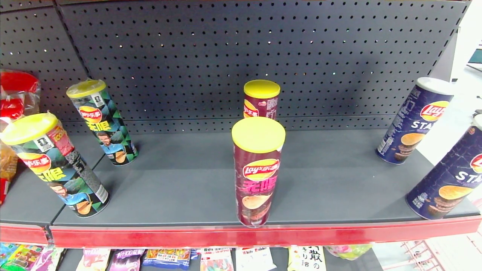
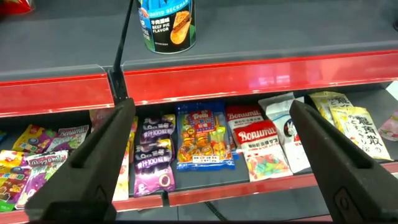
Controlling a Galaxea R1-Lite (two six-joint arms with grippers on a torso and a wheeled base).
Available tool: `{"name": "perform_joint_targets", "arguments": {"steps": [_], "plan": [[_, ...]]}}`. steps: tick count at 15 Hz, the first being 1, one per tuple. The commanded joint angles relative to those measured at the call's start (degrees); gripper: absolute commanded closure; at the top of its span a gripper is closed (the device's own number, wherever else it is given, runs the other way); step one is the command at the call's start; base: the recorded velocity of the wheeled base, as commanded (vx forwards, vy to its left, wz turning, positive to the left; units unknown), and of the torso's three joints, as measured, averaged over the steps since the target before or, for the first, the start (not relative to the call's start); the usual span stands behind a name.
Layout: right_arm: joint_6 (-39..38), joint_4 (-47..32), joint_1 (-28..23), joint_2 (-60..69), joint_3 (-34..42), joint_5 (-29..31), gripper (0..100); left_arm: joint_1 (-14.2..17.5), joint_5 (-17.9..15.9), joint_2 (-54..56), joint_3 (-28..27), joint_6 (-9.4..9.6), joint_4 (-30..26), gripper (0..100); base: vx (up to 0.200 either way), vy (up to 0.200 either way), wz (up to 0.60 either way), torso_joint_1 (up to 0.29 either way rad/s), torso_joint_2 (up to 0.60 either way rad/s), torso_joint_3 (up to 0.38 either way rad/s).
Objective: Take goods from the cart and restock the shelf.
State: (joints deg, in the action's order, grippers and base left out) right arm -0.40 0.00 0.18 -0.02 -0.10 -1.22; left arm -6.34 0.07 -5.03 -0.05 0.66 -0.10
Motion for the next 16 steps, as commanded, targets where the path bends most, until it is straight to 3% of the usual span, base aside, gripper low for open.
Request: {"name": "perform_joint_targets", "arguments": {"steps": [1, 9, 13, 16], "plan": [[0.05, 0.00, -0.01, 0.02, 0.01, -0.01, 0, 0.01, 0.01, -0.15, 0.05, 0.04, 0.01, 0, 0.000, 0.000, 0.00, 0.000, 0.00, 0.000], [0.14, 0.00, -0.01, 0.02, 0.01, 0.08, 0, 0.01, 0.01, -0.15, 0.05, -0.04, 0.01, 0, 0.000, 0.000, 0.00, 0.000, 0.00, 0.000], [0.14, 0.00, -0.01, 0.02, 0.10, 0.08, 0, 0.01, 0.01, -0.15, 0.05, 0.04, 0.01, 0, -0.200, 0.000, 0.00, 0.007, 0.00, 0.005], [0.14, 0.00, -0.01, 0.02, 0.01, 0.08, 0, 0.01, 0.01, -0.15, 0.05, -0.04, 0.01, 0, 0.000, 0.000, 0.00, 0.000, 0.00, 0.000]]}}
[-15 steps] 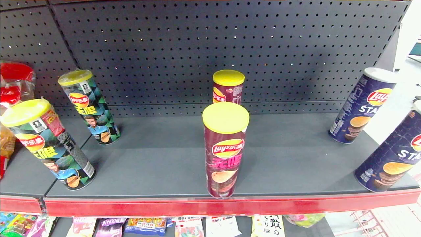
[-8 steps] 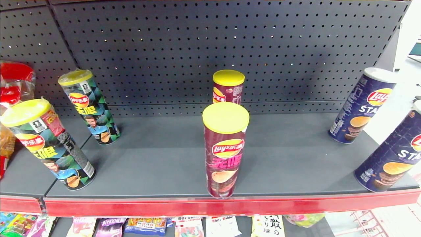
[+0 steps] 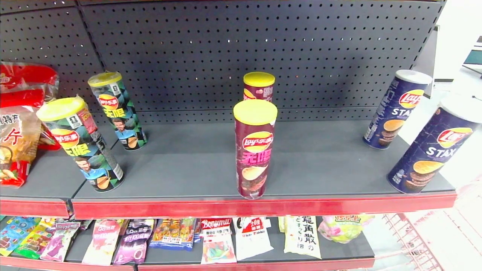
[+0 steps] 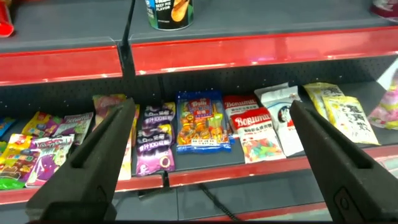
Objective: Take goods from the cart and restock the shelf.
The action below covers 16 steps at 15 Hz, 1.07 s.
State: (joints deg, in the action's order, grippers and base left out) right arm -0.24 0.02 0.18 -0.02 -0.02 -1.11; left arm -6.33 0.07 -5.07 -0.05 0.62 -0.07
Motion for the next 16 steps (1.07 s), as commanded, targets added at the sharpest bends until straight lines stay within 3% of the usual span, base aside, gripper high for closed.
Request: {"name": "perform_joint_targets", "arguments": {"steps": [1, 8, 16], "plan": [[0.07, -0.02, -0.01, 0.02, -0.06, -0.03, 0, 0.00, 0.01, -0.11, 0.05, -0.01, -0.01, 0, 0.000, 0.000, 0.00, 0.000, 0.00, 0.000], [-0.02, -0.02, -0.01, 0.02, 0.02, -0.03, 0, 0.00, 0.01, -0.11, -0.04, 0.08, -0.01, 0, 0.000, -0.171, 0.00, 0.006, 0.00, 0.001], [-0.11, -0.02, -0.01, 0.02, 0.02, -0.12, 0, 0.00, 0.01, -0.11, -0.04, 0.08, -0.01, 0, 0.025, 0.000, 0.00, 0.001, 0.00, 0.000]]}}
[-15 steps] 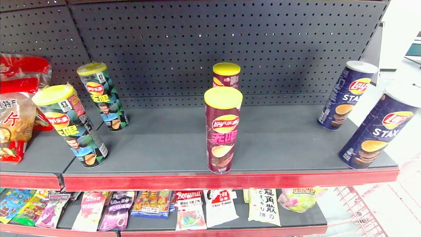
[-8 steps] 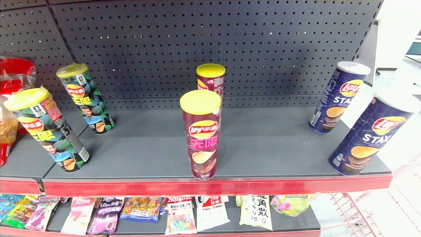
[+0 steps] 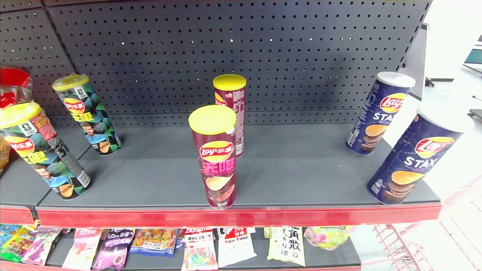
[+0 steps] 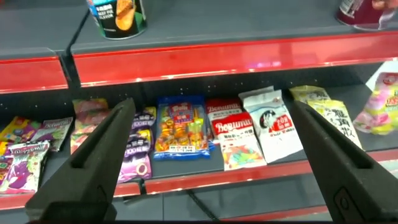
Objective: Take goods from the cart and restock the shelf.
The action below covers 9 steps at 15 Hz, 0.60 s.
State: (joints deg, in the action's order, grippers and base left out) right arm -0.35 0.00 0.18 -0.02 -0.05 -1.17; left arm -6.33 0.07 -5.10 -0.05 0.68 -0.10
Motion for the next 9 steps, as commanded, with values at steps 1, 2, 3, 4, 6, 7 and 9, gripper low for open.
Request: {"name": "perform_joint_targets", "arguments": {"steps": [1, 2, 3, 4, 6, 7, 9], "plan": [[0.00, 0.00, -0.01, 0.02, 0.05, -0.06, 0, 0.00, 0.01, -0.09, 0.05, 0.02, 0.01, 0, 0.000, 0.000, 0.00, 0.000, 0.00, 0.000], [0.00, 0.00, -0.01, 0.02, 0.05, -0.06, 0, 0.00, 0.01, -0.09, 0.05, 0.02, 0.01, 0, 0.000, 0.000, 0.00, 0.000, 0.00, 0.000], [0.00, 0.00, -0.01, 0.02, -0.04, -0.06, 0, 0.00, 0.01, -0.09, 0.05, 0.02, 0.01, 0, 0.000, 0.000, 0.00, 0.000, 0.00, 0.000], [0.00, 0.00, -0.01, 0.02, 0.05, -0.06, 0, 0.00, 0.01, -0.09, -0.04, 0.02, 0.01, 0, 0.000, 0.000, 0.00, 0.000, 0.00, 0.000], [0.00, 0.00, -0.01, 0.02, -0.04, -0.06, 0, 0.00, 0.01, -0.09, 0.05, -0.07, 0.01, 0, 0.000, 0.000, 0.00, 0.000, 0.00, 0.000], [0.00, 0.00, -0.01, 0.02, -0.04, -0.06, 0, 0.00, 0.01, -0.09, 0.05, -0.07, 0.01, 0, 0.000, 0.000, 0.00, 0.000, 0.00, 0.000], [0.00, 0.00, -0.01, 0.02, -0.04, -0.06, 0, 0.00, 0.01, -0.09, 0.05, -0.07, 0.01, 0, 0.000, 0.000, 0.00, 0.000, 0.00, 0.000]]}}
